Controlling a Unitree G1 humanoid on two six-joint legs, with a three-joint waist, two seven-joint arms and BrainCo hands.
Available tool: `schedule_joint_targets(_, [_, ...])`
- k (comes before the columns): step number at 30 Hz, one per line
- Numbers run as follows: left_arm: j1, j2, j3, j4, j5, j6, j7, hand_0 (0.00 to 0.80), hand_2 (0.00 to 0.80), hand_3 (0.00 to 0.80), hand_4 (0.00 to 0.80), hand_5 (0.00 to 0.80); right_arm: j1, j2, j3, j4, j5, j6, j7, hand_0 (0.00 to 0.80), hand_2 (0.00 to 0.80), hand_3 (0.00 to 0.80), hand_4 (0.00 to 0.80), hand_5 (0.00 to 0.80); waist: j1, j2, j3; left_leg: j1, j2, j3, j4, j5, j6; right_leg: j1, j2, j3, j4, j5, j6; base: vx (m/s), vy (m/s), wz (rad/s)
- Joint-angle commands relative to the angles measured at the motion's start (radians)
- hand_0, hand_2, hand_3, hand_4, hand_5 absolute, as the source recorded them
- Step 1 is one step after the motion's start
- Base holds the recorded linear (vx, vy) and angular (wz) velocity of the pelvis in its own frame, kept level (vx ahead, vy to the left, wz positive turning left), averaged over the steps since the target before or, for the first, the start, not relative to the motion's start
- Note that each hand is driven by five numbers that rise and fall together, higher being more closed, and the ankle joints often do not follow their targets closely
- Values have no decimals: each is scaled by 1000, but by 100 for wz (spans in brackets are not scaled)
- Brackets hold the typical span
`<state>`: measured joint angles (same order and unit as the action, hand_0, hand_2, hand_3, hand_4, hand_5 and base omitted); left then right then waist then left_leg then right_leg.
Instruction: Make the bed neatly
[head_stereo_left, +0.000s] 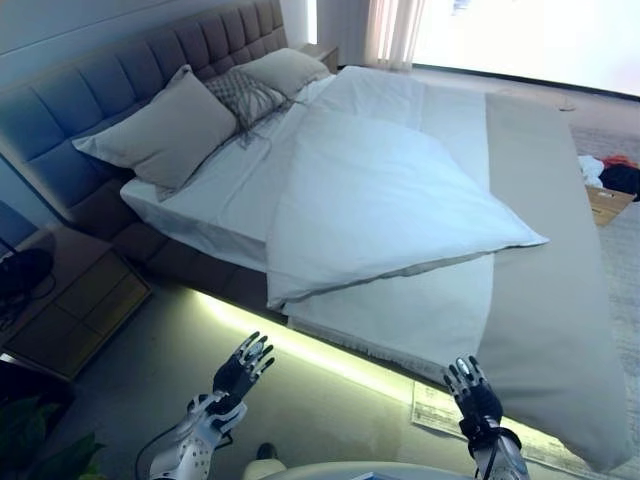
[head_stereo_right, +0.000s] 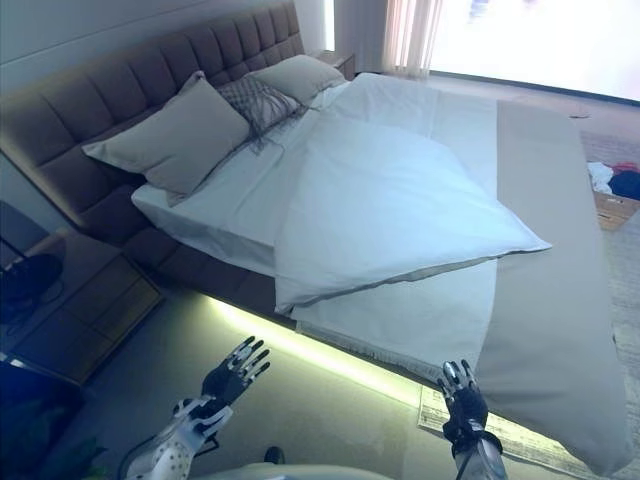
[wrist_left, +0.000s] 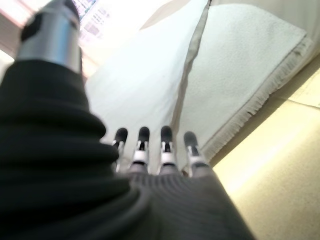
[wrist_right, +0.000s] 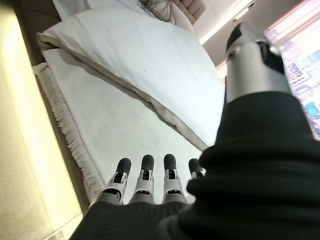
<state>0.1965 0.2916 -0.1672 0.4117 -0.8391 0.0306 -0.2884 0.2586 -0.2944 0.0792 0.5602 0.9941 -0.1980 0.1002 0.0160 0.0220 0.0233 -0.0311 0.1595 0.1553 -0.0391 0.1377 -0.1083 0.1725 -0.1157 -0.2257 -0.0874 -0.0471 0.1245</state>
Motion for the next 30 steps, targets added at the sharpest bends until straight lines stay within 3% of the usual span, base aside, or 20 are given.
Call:
schedule_joint_targets(1, [-24, 26, 58, -42, -24, -52, -44, 0, 0, 0, 0, 0, -41, -18, -5, -42, -15, 8, 29, 0, 0, 0, 0, 0, 22, -50, 34, -65, -1, -56, 225, -44, -31, -91, 41, 37, 16, 108, -42, 32, -24, -9])
schedule_joint_targets(3, [-5, 21, 65, -58, -24, -43, -56, 0, 0, 0, 0, 0, -40, -18, -4, -58, -11, 10, 18, 0, 0, 0, 0, 0, 29, -50, 36, -67, -34, -61, 226, -64, -16, -87, 36, 40, 18, 108, -38, 45, 29, -13])
schedule_joint_targets(6, [1, 24, 61, -75, -10, -16, -70, 0, 0, 0, 0, 0, -52, -6, 8, -67, -1, -34, 1, 0, 0, 0, 0, 0, 31, -38, 33, -13, -85, -64, 96, -102, 23, -103, 19, 40, 35, 105, -24, 46, 106, -6])
schedule_joint_targets(10, [-38, 26, 35, -50, -13, -34, -52, 0, 0, 0, 0, 0, -58, 17, 15, -58, -9, -20, 6, 0, 0, 0, 0, 0, 17, -39, 20, 32, -109, -56, 65, -118, 36, -102, -2, 41, 53, 98, -11, 92, 112, -15])
schedule_joint_targets(15, [-19, 49, 50, -60, -16, -26, -44, 0, 0, 0, 0, 0, -46, 21, 20, -61, -6, -10, -9, 0, 0, 0, 0, 0, 24, -52, 27, 15, -128, -46, 151, -160, 52, -110, -33, 39, 104, 90, -7, 90, 69, 2])
schedule_joint_targets(17, [-15, 58, 62, -43, -47, -15, -39, 0, 0, 0, 0, 0, -55, 21, 15, -59, 7, -23, -14, 0, 0, 0, 0, 0, 30, -47, 31, 19, -135, -49, 151, -164, 72, -115, -51, 37, 148, 72, -4, 76, 113, 4])
schedule_joint_targets(20, [9, 62, 83, -25, -38, -3, -43, 0, 0, 0, 0, 0, -57, 33, 5, -79, 17, -43, -24, 0, 0, 0, 0, 0, 29, -43, 37, 23, -158, -66, 153, -175, 112, -164, -75, 61, 285, 73, 14, 62, 162, 8])
schedule_joint_targets(21, [10, 65, 86, 3, -37, -7, -54, 0, 0, 0, 0, 0, -54, 37, -2, -86, 19, -54, -26, 0, 0, 0, 0, 0, 21, -29, 45, 26, -177, -82, 153, -182, 148, -213, -81, 85, 433, 90, 11, 58, 173, 11])
schedule_joint_targets(22, [9, 64, 86, 10, -33, -9, -55, 0, 0, 0, 0, 0, -53, 38, -3, -87, 21, -59, -28, 0, 0, 0, 0, 0, 20, -31, 46, 25, -184, -83, 154, -184, 154, -229, -85, 92, 457, 90, 12, 63, 299, 6])
schedule_joint_targets(23, [-8, 64, 80, 44, -13, -23, -63, 0, 0, 0, 0, 0, -49, 39, -9, -88, 27, -70, -26, 0, 0, 0, 0, 0, 9, -8, 57, 33, -196, -97, 153, -190, 184, -285, -89, 120, 660, 128, 2, 52, 266, 9])
schedule_joint_targets(25, [-47, 72, 66, 56, 7, -27, -76, 0, 0, 0, 0, 0, -36, 38, -13, -86, 40, -87, -12, 0, 0, 0, 0, 0, -10, 16, 79, 46, -214, -108, 169, -208, 209, -394, -93, 149, 914, 188, 0, 63, 300, 40])
schedule_joint_targets(26, [-63, 80, 64, 47, 13, -21, -76, 0, 0, 0, 0, 0, -33, 36, -15, -80, 52, -89, -4, 0, 0, 0, 0, 0, -14, 30, 85, 45, -210, -110, 179, -211, 212, -433, -88, 147, 963, 213, -3, 84, 179, 43])
schedule_joint_targets(28, [-80, 94, 71, 13, 10, 5, -84, 0, 0, 0, 0, 0, -34, 33, -19, -71, 67, -89, 16, 0, 0, 0, 0, 0, -15, 28, 94, 52, -221, -108, 192, -220, 209, -468, -109, 136, 945, 237, 2, 132, -5, 34])
schedule_joint_targets(30, [-84, 109, 74, -24, -8, 24, -85, 0, 0, 0, 0, 0, -38, 42, -19, -64, 53, -94, 25, 0, 0, 0, 0, 0, -15, -3, 92, 73, -250, -117, 186, -239, 190, -459, -150, 124, 724, 296, 24, 271, -207, 20])
